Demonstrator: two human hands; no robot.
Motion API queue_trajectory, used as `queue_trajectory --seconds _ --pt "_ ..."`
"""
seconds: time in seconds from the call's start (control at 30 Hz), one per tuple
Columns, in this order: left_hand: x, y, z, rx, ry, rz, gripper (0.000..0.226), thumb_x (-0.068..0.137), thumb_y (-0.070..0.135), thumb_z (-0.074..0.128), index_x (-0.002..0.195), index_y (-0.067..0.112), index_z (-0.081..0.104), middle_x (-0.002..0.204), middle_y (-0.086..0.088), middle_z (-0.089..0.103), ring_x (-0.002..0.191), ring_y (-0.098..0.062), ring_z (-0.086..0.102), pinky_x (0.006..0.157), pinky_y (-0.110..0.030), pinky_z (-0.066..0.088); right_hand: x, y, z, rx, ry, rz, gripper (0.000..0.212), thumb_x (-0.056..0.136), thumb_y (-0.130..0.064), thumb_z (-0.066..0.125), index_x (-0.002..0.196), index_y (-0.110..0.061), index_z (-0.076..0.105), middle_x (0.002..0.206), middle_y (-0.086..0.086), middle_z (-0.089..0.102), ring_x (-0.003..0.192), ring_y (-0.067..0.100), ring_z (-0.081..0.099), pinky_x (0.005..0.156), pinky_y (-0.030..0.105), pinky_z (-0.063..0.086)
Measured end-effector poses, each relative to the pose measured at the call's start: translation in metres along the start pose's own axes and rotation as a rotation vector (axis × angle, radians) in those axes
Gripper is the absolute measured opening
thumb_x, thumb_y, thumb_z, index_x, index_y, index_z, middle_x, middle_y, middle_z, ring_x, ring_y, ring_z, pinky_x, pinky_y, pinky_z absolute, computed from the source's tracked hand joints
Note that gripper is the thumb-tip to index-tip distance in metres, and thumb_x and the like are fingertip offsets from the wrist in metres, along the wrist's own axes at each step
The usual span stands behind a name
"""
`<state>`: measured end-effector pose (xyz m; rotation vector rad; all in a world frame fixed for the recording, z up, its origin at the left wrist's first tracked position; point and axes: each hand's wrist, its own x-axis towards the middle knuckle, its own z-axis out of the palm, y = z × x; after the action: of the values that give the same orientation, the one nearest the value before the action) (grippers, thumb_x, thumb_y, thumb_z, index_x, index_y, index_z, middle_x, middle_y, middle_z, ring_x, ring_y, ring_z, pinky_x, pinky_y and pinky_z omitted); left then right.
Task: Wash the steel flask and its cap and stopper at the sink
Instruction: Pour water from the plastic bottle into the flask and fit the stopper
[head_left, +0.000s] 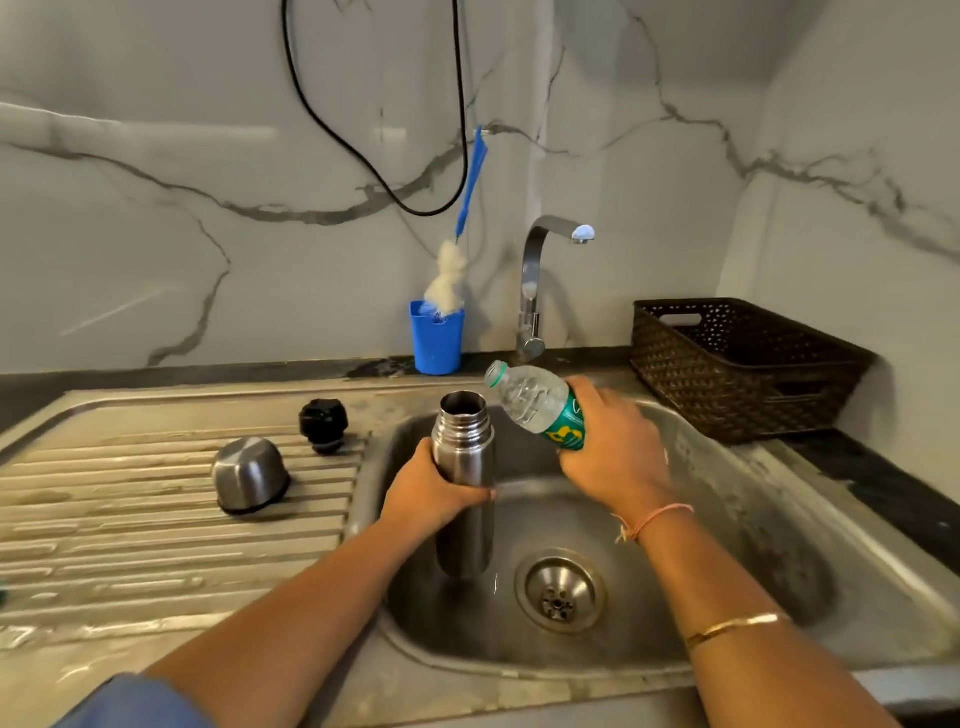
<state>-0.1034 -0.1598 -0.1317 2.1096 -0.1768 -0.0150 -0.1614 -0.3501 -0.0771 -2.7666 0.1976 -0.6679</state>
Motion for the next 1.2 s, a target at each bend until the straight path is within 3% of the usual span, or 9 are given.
queue_trajectory --seconds 0.33,1.2 --pt "0.0 -0.002 -0.002 0.02 -0.014 0.028 0.076 0.057 0.028 0.089 0.118 0.028 0.044 0.111 0.01 0.058 0.101 -0.013 0.056 0.09 -0.031 0.047 -0.004 -0.003 -0.007 -0.2 0.012 -0.059 0.076 0.071 -0.022 0.061 0.141 -0.033 0.033 0.125 -0.002 0.053 0.118 0.023 0.046 0.098 0.042 0.032" --pt "-0.001 -0.002 -0.001 0.088 0.019 -0.004 0.067 0.059 0.036 0.087 0.111 0.022 0.047 0.111 0.004 0.061 0.1 -0.016 0.059 0.089 -0.035 0.05 -0.006 -0.001 -0.012 -0.265 0.074 -0.034 0.073 0.073 -0.021 0.063 0.141 -0.033 0.038 0.128 -0.003 0.052 0.121 0.021 0.043 0.101 0.045 0.024"
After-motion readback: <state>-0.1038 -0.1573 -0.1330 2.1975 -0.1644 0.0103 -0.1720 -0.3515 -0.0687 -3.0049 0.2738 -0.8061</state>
